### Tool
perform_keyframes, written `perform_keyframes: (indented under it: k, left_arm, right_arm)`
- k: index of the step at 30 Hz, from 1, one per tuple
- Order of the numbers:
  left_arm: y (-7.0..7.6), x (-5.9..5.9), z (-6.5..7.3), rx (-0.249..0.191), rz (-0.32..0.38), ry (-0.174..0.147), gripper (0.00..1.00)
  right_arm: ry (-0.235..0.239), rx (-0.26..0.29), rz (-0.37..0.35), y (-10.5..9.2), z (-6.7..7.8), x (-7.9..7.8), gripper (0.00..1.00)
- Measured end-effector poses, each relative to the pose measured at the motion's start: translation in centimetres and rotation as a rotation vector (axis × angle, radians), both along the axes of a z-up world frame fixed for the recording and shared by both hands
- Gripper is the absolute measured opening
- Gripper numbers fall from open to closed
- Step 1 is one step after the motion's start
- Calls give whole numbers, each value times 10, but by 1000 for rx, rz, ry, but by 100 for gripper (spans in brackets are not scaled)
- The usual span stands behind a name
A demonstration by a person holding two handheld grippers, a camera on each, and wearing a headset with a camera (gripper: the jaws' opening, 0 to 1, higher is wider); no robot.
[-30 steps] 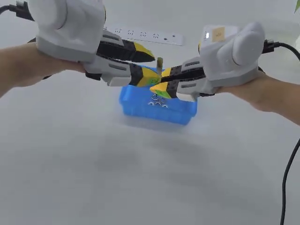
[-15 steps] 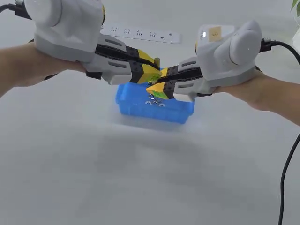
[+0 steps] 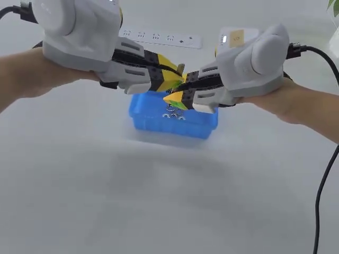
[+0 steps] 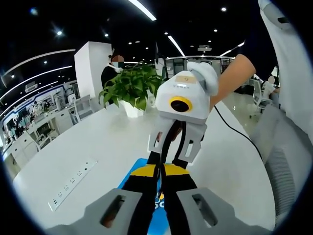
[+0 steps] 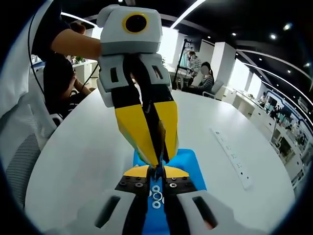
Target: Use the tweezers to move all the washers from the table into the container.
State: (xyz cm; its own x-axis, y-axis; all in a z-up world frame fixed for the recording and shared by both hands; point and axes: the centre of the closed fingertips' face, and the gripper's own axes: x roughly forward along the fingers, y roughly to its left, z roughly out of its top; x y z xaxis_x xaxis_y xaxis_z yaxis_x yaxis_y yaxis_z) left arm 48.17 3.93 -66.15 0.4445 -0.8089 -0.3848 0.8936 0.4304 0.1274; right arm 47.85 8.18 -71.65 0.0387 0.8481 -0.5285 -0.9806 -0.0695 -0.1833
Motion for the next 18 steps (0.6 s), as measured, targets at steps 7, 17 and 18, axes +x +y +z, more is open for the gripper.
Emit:
perform_keyframes:
  k: [7, 17, 18]
  left_arm:
    - [0, 2, 2, 0, 0, -15, 6]
    - [6, -9, 16, -20, -11, -31, 6]
    - [6, -11, 18, -24, -16, -30, 6]
  right_arm:
    - [1, 11, -9, -1, 3, 1, 10]
    - [25, 31, 2, -8, 19, -7, 10]
    - [23, 30, 5, -9, 21, -10, 10]
